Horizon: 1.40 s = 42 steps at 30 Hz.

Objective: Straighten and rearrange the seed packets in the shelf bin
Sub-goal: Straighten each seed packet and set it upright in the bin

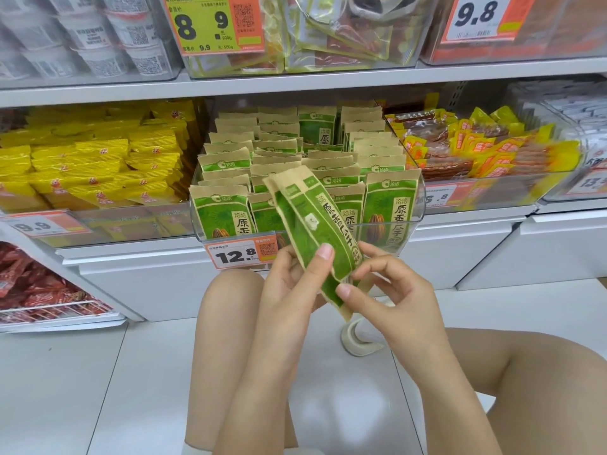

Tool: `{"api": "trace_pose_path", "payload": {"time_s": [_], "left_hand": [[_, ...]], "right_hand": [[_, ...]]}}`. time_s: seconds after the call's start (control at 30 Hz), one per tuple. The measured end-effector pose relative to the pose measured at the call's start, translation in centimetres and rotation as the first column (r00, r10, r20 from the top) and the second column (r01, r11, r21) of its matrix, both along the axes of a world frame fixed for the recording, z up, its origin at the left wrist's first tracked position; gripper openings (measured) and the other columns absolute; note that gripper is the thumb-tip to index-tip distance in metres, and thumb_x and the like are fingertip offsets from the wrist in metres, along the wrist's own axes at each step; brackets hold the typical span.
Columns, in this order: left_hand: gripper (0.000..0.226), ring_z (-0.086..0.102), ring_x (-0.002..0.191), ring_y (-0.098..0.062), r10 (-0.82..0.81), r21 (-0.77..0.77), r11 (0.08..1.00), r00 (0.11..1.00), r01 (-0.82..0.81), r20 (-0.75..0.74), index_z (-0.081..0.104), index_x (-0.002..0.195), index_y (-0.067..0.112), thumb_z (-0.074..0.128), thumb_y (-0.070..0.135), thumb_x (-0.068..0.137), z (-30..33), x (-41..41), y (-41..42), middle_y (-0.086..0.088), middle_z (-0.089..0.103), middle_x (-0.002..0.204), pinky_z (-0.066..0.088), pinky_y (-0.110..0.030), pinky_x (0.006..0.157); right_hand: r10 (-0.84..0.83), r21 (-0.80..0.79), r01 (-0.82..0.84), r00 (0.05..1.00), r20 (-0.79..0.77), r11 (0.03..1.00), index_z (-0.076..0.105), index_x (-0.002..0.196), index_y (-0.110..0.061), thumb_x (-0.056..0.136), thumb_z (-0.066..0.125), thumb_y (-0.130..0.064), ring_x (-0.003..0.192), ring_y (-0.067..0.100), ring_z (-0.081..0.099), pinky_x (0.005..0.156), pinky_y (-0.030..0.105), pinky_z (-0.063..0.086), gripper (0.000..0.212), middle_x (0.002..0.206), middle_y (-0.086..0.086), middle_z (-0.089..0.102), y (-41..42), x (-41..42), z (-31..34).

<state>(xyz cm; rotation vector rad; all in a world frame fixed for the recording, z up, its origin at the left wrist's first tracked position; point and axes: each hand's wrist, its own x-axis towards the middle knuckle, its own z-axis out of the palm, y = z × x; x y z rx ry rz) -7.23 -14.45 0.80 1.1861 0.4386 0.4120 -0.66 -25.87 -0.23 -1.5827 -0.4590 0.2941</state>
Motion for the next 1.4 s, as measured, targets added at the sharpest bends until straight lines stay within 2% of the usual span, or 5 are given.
{"api": "trace_pose_path", "payload": {"time_s": [0.3,0.53,0.77,0.97,1.4], "left_hand": [[0.038,0.069,0.106,-0.031,-0.162,-0.009,0.987,0.984,0.162,-0.071,0.07,0.115,0.015,0.06,0.039,0.087,-0.8,-0.8,1.3,-0.009,0.073,0.112,0.051,-0.052,0.095],[0.045,0.065,0.108,-0.034,-0.336,0.095,0.926,0.912,0.366,-0.236,0.07,0.112,0.017,0.049,0.046,0.085,-1.6,-0.8,1.1,-0.01,0.073,0.112,0.048,-0.039,0.09],[0.022,0.064,0.081,0.0,0.056,0.392,0.92,0.988,0.005,-0.145,0.048,0.102,0.033,0.057,0.014,0.096,-1.4,0.5,-0.6,0.026,0.068,0.097,0.052,-0.029,0.072],[0.037,0.06,0.073,-0.013,0.211,0.556,0.823,0.971,-0.113,-0.116,0.042,0.088,0.038,0.056,0.068,0.072,-1.0,0.6,-1.2,0.012,0.062,0.083,0.052,-0.042,0.065],[0.017,0.058,0.075,-0.008,0.216,0.655,0.75,0.97,-0.094,-0.108,0.045,0.091,0.037,0.037,0.052,0.093,-1.4,0.5,-1.4,0.011,0.061,0.08,0.043,-0.032,0.063]], "right_hand": [[-0.151,0.139,0.189,0.958,-0.245,0.972,0.066,0.113,-0.016,0.078,0.075,-0.039,0.095,0.009,0.068,0.078,0.022,0.053,0.043,0.101,-0.006,0.074,-0.3,0.4,1.3],[-0.176,0.133,0.24,0.912,-0.371,0.962,0.074,0.077,-0.016,0.089,0.057,-0.032,0.063,0.012,0.064,0.055,0.019,0.05,0.026,0.073,0.001,0.071,-0.5,-0.2,1.9],[-0.286,0.146,0.317,0.937,-0.2,0.937,0.072,0.08,-0.012,0.092,0.059,-0.01,0.064,0.009,0.065,0.059,0.019,0.052,0.018,0.07,-0.002,0.073,0.2,-0.5,1.0],[-0.176,0.169,0.192,0.979,-0.101,0.967,0.076,0.087,-0.016,0.09,0.06,-0.007,0.074,0.006,0.069,0.063,0.014,0.05,0.018,0.08,-0.002,0.075,0.7,-1.6,1.4],[-0.209,0.085,0.211,0.977,-0.03,0.974,0.078,0.091,-0.018,0.087,0.066,-0.013,0.081,0.018,0.07,0.072,0.026,0.056,0.013,0.084,0.002,0.075,0.7,-1.4,0.8]]}}
